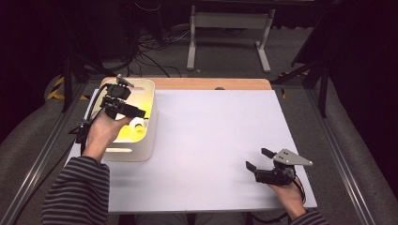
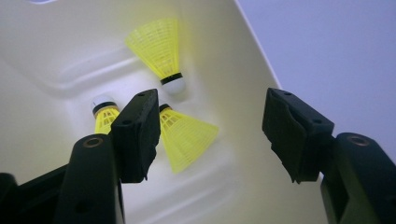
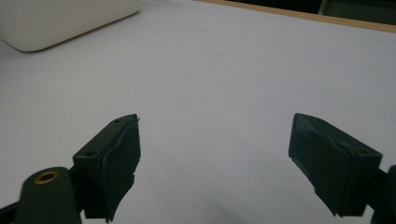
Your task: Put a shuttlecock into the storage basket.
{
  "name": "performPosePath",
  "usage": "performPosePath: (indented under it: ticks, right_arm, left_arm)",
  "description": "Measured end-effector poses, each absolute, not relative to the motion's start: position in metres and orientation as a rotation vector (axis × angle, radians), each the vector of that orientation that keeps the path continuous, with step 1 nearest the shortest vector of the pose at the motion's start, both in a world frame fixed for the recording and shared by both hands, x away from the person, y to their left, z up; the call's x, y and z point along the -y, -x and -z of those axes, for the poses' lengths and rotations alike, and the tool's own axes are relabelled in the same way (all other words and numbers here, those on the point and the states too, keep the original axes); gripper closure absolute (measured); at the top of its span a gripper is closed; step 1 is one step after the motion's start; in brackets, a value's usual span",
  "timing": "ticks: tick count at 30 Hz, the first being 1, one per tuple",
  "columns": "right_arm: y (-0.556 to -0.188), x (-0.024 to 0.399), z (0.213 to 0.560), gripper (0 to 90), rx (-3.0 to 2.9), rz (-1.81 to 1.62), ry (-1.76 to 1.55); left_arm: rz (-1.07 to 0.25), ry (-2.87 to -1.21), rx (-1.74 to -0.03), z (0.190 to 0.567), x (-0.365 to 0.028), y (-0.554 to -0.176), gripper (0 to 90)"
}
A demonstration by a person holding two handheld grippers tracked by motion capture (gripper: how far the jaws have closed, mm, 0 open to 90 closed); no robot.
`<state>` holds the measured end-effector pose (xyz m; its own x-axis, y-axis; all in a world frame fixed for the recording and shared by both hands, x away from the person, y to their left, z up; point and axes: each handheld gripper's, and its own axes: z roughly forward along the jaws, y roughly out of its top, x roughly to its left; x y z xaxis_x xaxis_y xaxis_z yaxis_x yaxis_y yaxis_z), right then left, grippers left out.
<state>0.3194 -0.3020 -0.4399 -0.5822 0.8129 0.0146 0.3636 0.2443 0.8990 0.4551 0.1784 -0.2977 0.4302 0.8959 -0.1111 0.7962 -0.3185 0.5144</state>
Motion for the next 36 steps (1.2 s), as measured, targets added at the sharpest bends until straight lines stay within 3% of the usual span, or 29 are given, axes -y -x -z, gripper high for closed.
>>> performPosePath:
  ticks: [36]
  right_arm:
    - [-0.320, 0.302, 0.440, 17.4, -2.062, -1.303, -1.074]
  left_arm:
    - [-0.251, -2.246, -1.253, 0.291, -0.132, -0.446, 37.8]
